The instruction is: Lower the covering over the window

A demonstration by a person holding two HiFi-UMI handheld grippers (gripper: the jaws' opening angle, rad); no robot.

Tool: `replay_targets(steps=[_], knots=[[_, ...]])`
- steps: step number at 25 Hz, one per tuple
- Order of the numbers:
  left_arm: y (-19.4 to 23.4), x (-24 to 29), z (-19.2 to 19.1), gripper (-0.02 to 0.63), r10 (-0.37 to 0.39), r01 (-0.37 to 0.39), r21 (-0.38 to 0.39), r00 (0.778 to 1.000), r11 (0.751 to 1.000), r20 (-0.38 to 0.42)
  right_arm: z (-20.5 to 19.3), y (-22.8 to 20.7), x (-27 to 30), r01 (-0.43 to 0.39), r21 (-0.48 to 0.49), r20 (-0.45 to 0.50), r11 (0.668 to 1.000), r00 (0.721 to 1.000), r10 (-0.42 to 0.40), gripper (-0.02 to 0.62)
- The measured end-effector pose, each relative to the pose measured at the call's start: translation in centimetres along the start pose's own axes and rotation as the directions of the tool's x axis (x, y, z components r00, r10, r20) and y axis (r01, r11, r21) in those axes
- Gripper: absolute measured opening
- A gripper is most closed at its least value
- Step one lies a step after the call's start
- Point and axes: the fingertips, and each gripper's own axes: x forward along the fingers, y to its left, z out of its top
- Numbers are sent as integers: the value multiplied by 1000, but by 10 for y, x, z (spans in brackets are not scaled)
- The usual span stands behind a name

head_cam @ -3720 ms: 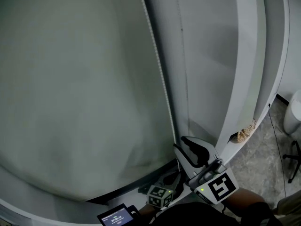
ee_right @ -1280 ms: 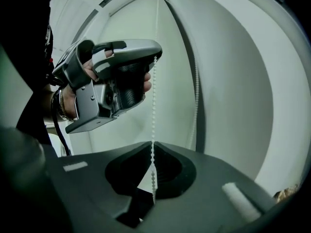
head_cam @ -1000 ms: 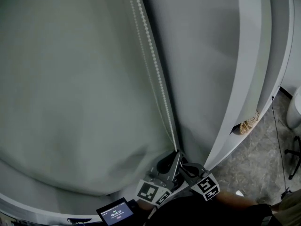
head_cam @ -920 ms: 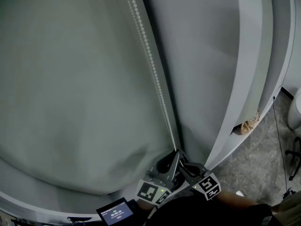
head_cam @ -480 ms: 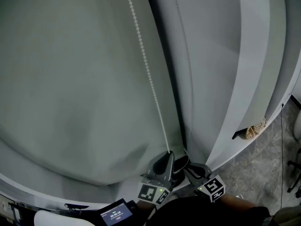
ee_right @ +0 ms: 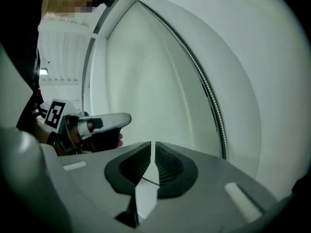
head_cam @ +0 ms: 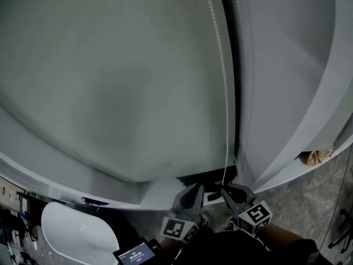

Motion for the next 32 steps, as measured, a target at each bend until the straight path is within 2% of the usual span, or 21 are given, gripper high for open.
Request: replay_targets(steps=[3,6,10,14,16,18,21,24,28,32], knots=[[5,-35,-28,6,51,-53,-25,996,998,-70,-8,15,9,-34,55,-23,998,999,36,31],[19,-69,-49,6,92,-98,-52,991,994,-97,-13,38,24,-64,109,-57,992,996,71,23],[37,-118,-56,6,178,-188,-85,977,978,-117,-23,76,37,-108,95,-75,990,990,115,20],[66,-184,-60,6,266,-280,-133,957,951,-113,-45,131,48,-137,89,-110,987,983,146,20],[77,-217,-61,6,284,-300,-167,952,939,-109,-55,161,49,-134,81,-125,988,982,144,18],[82,-245,-60,6,274,-287,-192,957,938,-94,-62,191,44,-125,72,-129,990,983,134,12],[81,-285,-65,6,229,-243,-184,969,952,-99,-70,236,31,-114,37,-128,993,985,118,12],[78,-314,-71,6,178,-197,-189,978,962,-113,-77,267,15,-69,7,-128,998,989,69,12],[61,-328,-73,6,96,-118,-199,988,973,-118,-78,290,-9,-23,-23,-119,999,993,20,11],[45,-329,-66,6,42,-62,-174,993,983,-112,-70,292,-30,37,-21,-86,999,996,-39,9]])
